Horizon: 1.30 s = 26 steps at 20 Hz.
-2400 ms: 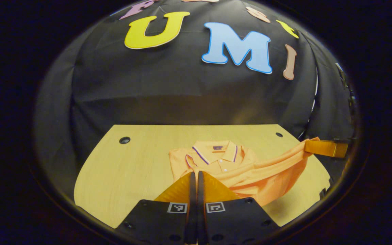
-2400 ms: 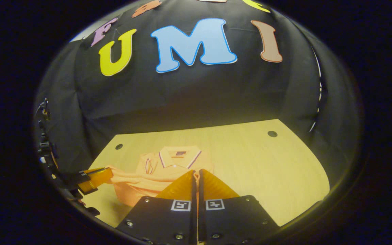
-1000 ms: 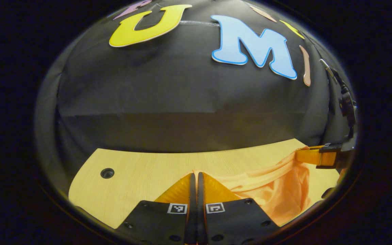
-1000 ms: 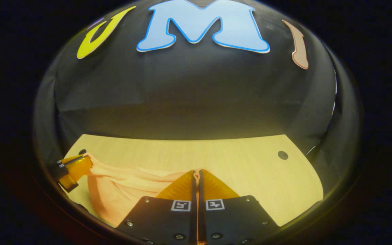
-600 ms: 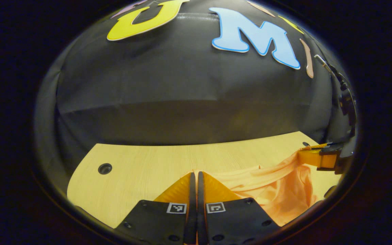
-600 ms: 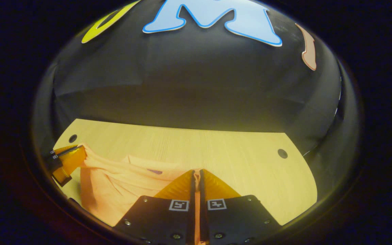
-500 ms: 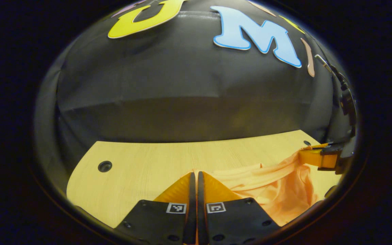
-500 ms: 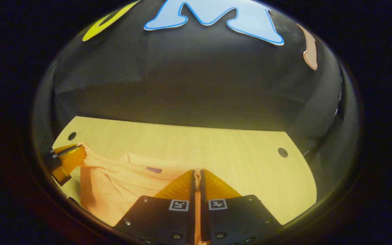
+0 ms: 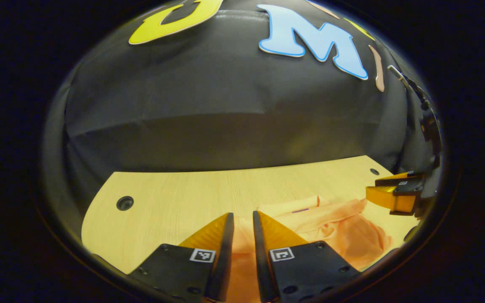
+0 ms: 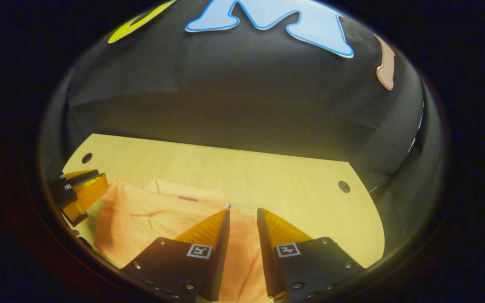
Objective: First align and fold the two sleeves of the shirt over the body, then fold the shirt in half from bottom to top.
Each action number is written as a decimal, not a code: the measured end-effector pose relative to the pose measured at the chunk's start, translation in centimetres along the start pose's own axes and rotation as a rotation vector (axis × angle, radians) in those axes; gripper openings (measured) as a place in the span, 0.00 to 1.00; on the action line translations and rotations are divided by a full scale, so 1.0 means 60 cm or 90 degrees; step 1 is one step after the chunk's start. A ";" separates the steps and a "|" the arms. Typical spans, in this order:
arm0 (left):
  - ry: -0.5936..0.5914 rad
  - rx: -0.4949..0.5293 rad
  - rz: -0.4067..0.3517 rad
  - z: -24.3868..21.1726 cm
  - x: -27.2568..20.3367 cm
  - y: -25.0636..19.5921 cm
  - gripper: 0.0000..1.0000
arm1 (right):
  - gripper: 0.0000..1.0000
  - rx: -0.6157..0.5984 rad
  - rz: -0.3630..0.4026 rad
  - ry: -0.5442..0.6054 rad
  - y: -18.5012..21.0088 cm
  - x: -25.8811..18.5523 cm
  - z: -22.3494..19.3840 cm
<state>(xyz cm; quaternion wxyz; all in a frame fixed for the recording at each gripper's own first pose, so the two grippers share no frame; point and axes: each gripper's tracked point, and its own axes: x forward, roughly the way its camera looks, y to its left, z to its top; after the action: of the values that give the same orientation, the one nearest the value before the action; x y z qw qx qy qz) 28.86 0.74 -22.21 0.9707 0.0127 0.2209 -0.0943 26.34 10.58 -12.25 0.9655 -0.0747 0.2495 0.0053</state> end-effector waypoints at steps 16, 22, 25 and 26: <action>-0.122 0.010 0.047 0.097 -0.209 -0.021 0.95 | 0.88 0.010 0.043 -0.177 -0.012 -0.219 0.059; -0.164 -0.011 0.069 0.110 -0.317 -0.083 0.94 | 0.87 0.013 0.047 -0.250 -0.074 -0.337 0.058; -0.198 -0.005 0.078 0.120 -0.374 -0.116 0.94 | 0.88 0.009 0.041 -0.270 -0.109 -0.381 0.040; -0.211 -0.002 0.081 0.124 -0.394 -0.127 0.94 | 0.88 0.010 0.044 -0.277 -0.117 -0.395 0.034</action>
<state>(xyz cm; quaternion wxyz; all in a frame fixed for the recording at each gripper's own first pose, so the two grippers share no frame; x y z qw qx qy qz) 9.67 -3.06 -5.15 0.9978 0.0092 0.0571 -0.0330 6.89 4.58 1.95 0.9964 -0.0552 0.0377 0.0527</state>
